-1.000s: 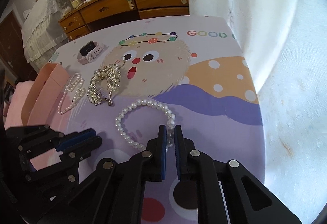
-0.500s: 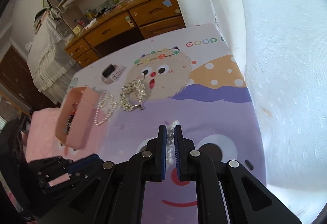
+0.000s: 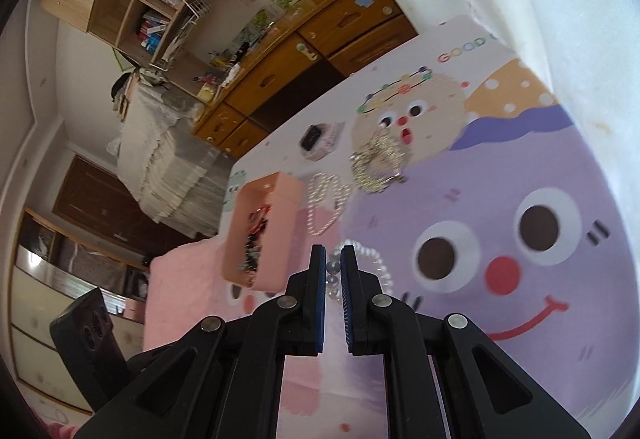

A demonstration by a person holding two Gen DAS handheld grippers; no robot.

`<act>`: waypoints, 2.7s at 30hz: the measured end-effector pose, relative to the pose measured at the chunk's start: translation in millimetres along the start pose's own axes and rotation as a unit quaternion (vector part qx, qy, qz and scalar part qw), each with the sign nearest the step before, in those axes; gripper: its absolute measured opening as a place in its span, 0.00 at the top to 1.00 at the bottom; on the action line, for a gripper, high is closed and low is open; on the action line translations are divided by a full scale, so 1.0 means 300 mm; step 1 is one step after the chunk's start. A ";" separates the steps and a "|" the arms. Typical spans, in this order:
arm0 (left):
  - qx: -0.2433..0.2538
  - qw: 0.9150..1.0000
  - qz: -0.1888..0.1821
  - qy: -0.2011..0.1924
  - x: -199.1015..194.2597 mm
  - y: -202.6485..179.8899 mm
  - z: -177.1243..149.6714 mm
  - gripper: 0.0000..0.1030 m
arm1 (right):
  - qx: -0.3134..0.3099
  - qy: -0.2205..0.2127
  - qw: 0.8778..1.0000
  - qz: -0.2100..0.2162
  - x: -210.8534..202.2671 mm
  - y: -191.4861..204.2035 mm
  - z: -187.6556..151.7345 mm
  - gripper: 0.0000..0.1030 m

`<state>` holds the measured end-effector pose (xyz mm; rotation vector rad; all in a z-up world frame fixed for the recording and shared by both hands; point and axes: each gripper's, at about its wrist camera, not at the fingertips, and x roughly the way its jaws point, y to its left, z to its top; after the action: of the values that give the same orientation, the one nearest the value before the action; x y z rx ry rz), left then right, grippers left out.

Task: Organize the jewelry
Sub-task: 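Carry the ring and pearl bracelet into the pink box and open both tools, then withdraw both open tools toward the pearl necklace and leaf brooch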

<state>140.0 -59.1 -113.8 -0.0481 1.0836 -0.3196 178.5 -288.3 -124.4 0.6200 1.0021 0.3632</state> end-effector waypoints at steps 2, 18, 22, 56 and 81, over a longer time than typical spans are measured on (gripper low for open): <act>0.001 1.000 -0.005 0.002 -0.027 0.036 -0.009 0.95 | 0.004 0.002 1.000 0.007 0.011 0.040 -0.028 0.93; 0.039 0.998 -0.043 0.013 -0.118 0.332 0.037 0.95 | 0.008 -0.019 1.000 0.021 0.154 0.383 -0.165 0.93; 0.052 0.998 -0.039 0.003 -0.119 0.395 0.100 0.95 | 0.012 -0.032 0.999 0.033 0.211 0.455 -0.174 0.93; 0.053 0.998 -0.041 -0.007 -0.081 0.635 0.352 0.47 | 0.028 -0.073 0.997 -0.013 0.328 0.612 -0.137 0.64; 0.047 0.990 -0.031 0.130 0.069 0.306 -0.033 0.37 | 0.187 0.003 0.972 -0.142 0.113 0.070 -0.297 0.14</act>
<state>161.5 23.6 -154.2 0.0457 1.3265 -0.4423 118.3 -225.3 -168.3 0.8001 1.1588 -0.0814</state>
